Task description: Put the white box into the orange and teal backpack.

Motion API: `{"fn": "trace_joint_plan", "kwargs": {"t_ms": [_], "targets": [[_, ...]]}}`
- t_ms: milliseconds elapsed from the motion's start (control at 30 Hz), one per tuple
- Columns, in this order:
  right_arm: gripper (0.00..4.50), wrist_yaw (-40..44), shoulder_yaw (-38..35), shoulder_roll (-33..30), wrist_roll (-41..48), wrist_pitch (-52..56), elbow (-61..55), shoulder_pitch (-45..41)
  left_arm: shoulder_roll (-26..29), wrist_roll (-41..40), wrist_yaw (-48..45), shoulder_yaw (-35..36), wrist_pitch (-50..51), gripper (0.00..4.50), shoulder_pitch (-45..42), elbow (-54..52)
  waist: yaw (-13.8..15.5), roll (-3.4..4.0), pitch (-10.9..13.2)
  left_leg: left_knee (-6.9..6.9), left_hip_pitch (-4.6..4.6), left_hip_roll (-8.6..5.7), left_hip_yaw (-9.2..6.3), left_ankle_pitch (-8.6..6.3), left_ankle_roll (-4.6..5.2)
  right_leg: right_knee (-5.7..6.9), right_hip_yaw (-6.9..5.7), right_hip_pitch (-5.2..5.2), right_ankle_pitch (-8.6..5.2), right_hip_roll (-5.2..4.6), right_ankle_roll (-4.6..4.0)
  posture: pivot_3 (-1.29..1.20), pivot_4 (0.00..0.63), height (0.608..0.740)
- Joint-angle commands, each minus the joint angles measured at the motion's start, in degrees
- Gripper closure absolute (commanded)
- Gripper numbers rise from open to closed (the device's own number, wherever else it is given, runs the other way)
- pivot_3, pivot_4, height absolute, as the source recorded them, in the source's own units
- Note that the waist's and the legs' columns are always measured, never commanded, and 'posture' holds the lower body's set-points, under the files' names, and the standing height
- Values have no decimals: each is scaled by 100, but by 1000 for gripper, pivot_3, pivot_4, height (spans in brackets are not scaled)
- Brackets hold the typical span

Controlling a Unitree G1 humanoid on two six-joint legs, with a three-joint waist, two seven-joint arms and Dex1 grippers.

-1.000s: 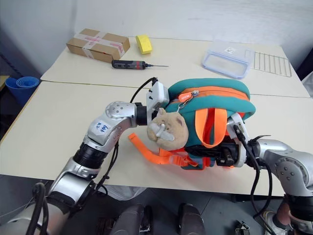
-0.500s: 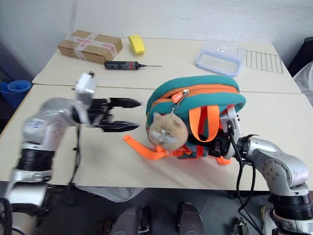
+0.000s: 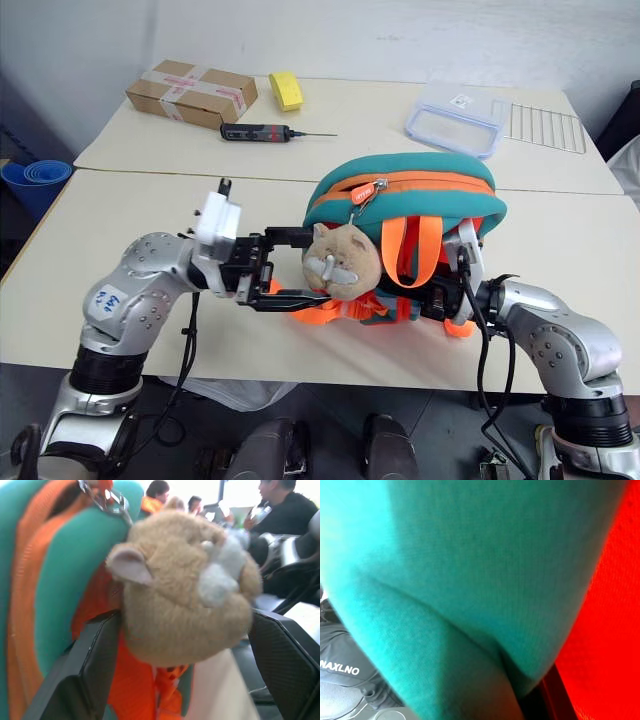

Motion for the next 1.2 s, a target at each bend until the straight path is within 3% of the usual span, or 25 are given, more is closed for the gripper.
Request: {"fn": "trace_joint_plan", "kwargs": {"t_ms": [33, 233, 433, 633, 833, 1000, 1200], "targets": [[4500, 19, -50, -16, 135, 52, -189, -33, -289, 271, 296, -123, -418, 888, -86, 52, 12, 0, 0, 0, -1, 0, 0, 0, 0, -1, 0, 0, 0, -2, 0, 0, 150, 740], [4500, -22, -139, -34, 189, 63, -220, 35, -488, -56, 556, 209, -280, 2575, -96, 18, 12, 0, 0, 1, -1, 2, 0, -1, 2, -1, 1, 0, 0, -9, 0, 0, 150, 740], [4500, -206, -374, 27, 280, 1, -153, 187, 184, -610, 452, 934, 261, 3837, -44, -19, 8, 0, 0, 2, -1, 3, -2, -1, 2, 0, 1, 0, 0, -9, 0, 0, 150, 740], [4500, -509, -682, 184, 533, -12, -107, 274, 1292, -573, 176, 1652, 343, 3914, -254, 820, 2, 0, 0, 2, -1, 4, -2, -1, 1, 1, -2, -1, 0, -4, 0, 0, 150, 740], [4500, -670, -775, 226, 656, -48, -240, 489, 1931, -172, -434, 1329, 118, 3914, -160, 1500, -1, 0, 0, -15, 1, -3, 4, -2, 1, -1, -10, -6, 0, -1, 0, 0, 150, 740], [4500, -771, -776, 272, 706, -83, -380, 656, 1733, 1338, -559, 164, -1411, 3914, 227, 2131, 12, 1, -1, -32, 16, -4, 19, -1, -1, -3, -13, -6, 0, -1, 0, 0, 150, 740], [4500, -846, -827, 262, 801, -103, -478, 834, 911, 1726, -312, -264, -1981, 3914, 448, 2513, 17, -2, -2, -31, 11, -1, 18, -2, 1, -2, 10, -11, 0, -14, 0, 0, 150, 740]]}}
